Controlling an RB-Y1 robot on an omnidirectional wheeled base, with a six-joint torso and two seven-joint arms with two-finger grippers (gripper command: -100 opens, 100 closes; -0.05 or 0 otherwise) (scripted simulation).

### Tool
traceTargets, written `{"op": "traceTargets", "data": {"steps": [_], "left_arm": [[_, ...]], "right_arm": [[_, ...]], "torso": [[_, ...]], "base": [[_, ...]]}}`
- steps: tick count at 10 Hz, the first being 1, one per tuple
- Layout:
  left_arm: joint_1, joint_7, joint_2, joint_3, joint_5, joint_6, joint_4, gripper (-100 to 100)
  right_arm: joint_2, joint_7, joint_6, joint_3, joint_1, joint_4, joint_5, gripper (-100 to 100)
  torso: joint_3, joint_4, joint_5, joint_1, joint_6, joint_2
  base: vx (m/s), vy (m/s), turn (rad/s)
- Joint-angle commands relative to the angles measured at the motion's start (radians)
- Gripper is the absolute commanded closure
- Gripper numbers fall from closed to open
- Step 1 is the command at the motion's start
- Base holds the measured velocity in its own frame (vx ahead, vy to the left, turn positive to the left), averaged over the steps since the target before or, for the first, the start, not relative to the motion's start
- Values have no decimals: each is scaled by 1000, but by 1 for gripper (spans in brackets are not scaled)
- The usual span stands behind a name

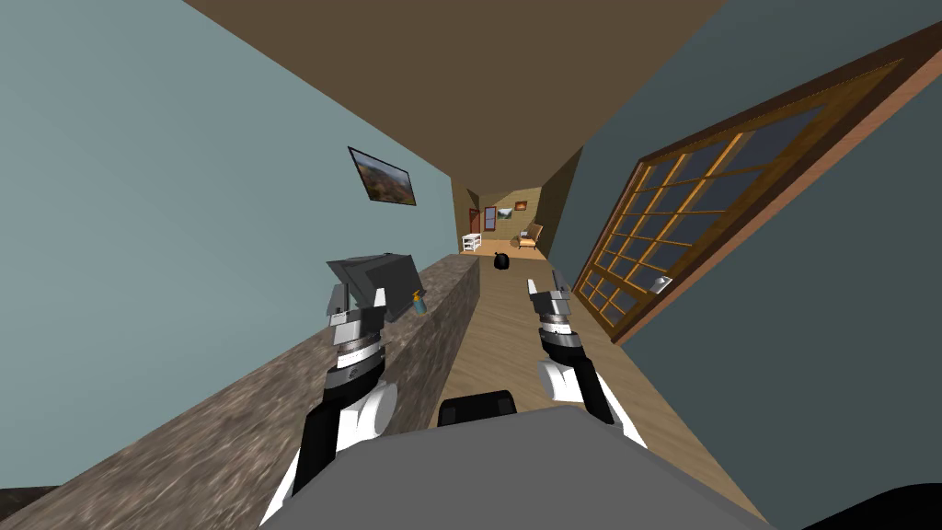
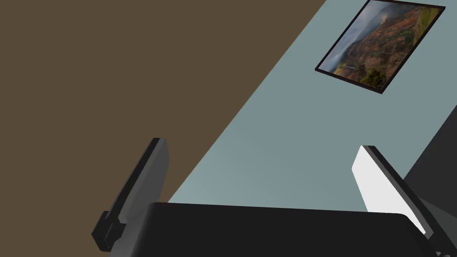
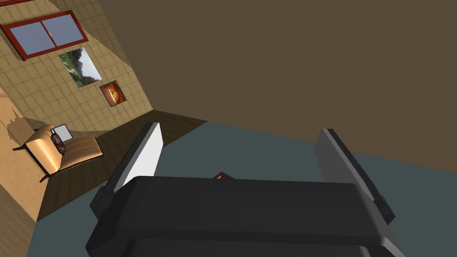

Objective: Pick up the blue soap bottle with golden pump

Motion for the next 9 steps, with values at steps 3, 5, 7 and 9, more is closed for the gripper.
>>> {"op": "traceTargets", "data": {"steps": [3,5,7,9], "left_arm": [[15,-64,76,-6,4,-10,46,-100],[27,-103,107,-9,6,-17,71,-100],[41,-150,142,-13,9,-25,101,-100],[57,-205,180,-17,13,-32,136,-100]], "right_arm": [[0,0,0,0,0,0,0,0],[0,0,0,0,0,0,0,0],[0,0,0,0,0,0,0,0],[0,0,0,0,0,0,0,0]], "torso": [[0,0,0,1,0,0],[0,0,0,2,0,1],[1,0,1,2,0,1],[1,0,1,2,0,2]], "base": [[-3,9,-31],[-10,29,-22],[-22,28,-29],[-35,34,-26]]}}
